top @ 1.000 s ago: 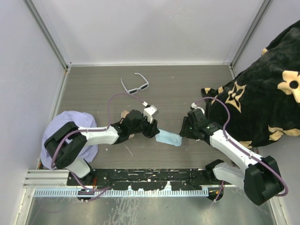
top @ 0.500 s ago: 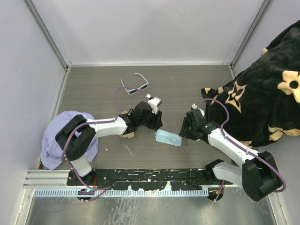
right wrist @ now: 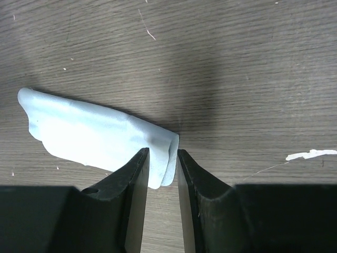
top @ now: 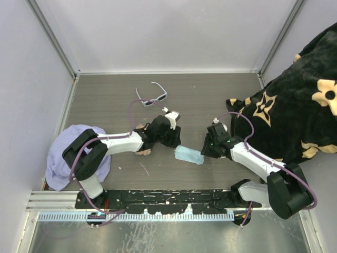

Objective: Organize the sunglasses
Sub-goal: Fold the glasses cleaning cloth at the center of the board.

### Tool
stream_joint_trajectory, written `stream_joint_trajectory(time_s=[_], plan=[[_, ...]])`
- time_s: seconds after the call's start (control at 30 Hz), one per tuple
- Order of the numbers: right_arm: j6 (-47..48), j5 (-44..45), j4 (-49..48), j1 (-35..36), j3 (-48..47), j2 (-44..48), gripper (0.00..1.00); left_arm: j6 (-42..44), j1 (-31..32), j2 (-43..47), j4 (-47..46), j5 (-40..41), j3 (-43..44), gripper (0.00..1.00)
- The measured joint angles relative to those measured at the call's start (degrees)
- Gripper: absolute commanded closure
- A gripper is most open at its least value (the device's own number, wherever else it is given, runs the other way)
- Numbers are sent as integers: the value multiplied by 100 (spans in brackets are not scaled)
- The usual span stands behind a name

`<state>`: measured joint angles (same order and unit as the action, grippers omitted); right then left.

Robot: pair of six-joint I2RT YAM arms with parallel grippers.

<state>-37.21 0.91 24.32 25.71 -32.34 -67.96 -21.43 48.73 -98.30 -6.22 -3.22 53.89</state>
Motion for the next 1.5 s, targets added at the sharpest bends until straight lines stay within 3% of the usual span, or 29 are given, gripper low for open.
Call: stream_joint_trajectory(time_s=[0.7, 0.97, 1.2, 1.5], plan=[[76, 63, -66, 0, 44, -66, 88, 7, -17, 31, 201, 42, 0, 51], [144, 289, -35, 0, 44, -66, 90, 7, -72, 715, 627, 195, -15, 51], [269, 424, 109, 0, 42, 66, 65, -24, -101, 1757, 1449, 804, -13, 49], [391, 518, 372, 0, -103, 990, 61, -295, -439, 3097, 3491, 2487, -9, 39]])
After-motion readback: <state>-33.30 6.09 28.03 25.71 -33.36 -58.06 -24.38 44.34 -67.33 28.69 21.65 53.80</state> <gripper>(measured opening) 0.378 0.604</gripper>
